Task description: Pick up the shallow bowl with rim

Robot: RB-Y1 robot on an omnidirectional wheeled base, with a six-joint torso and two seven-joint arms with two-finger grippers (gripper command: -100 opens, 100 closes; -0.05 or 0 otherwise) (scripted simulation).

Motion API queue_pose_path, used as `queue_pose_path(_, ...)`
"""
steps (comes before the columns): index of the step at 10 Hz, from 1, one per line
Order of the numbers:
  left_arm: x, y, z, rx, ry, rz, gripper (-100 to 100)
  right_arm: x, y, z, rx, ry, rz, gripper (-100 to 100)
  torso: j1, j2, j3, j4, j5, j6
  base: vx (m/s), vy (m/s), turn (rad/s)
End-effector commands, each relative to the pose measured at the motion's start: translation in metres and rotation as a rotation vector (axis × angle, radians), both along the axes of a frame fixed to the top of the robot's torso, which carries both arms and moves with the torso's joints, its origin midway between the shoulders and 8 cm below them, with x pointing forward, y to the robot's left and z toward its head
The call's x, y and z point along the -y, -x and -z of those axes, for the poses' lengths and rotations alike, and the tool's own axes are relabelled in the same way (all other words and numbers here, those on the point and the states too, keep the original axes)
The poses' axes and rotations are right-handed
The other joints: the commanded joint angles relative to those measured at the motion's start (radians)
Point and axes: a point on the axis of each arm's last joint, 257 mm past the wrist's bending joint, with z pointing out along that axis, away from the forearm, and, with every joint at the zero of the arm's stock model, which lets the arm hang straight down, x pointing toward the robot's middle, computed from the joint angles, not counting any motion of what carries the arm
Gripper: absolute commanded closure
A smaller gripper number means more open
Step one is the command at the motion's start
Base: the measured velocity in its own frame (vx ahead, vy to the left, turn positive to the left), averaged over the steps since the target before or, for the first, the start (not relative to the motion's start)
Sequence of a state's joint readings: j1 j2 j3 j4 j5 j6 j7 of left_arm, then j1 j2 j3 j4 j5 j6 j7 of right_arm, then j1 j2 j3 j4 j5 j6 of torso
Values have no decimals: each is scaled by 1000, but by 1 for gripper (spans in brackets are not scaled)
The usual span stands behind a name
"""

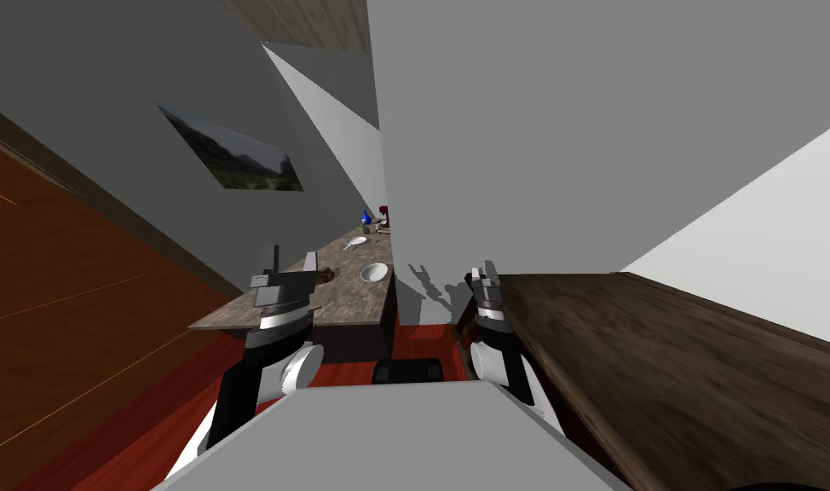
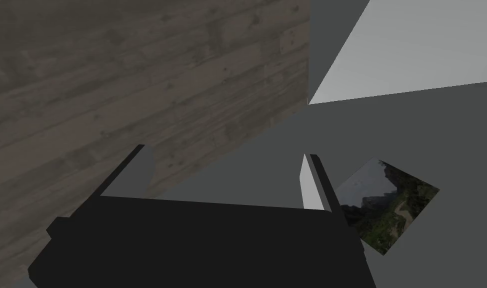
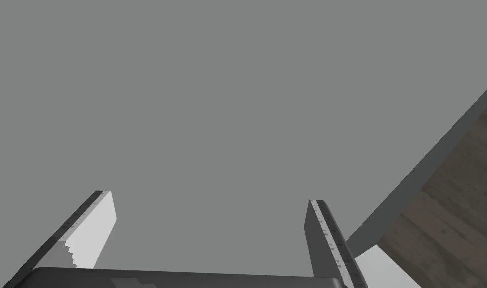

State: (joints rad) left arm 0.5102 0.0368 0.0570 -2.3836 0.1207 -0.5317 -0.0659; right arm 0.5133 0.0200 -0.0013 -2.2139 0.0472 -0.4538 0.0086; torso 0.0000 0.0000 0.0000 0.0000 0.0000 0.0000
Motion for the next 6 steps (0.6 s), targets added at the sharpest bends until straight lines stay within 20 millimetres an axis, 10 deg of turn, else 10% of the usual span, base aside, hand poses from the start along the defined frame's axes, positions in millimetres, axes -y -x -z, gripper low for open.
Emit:
queue_pose_path(1, 0, -6, 4, -37, -31, 0, -100, 0, 0, 0, 0, 0, 0, 0, 0, 0, 0, 0, 0, 0, -115, -14, -32)
queue_pose_path(6, -9, -25, 21, -154, -83, -23, -100, 0, 0, 0, 0, 0, 0, 0, -4, 7, 4, 2, -1, 0, -121, -58, -60)
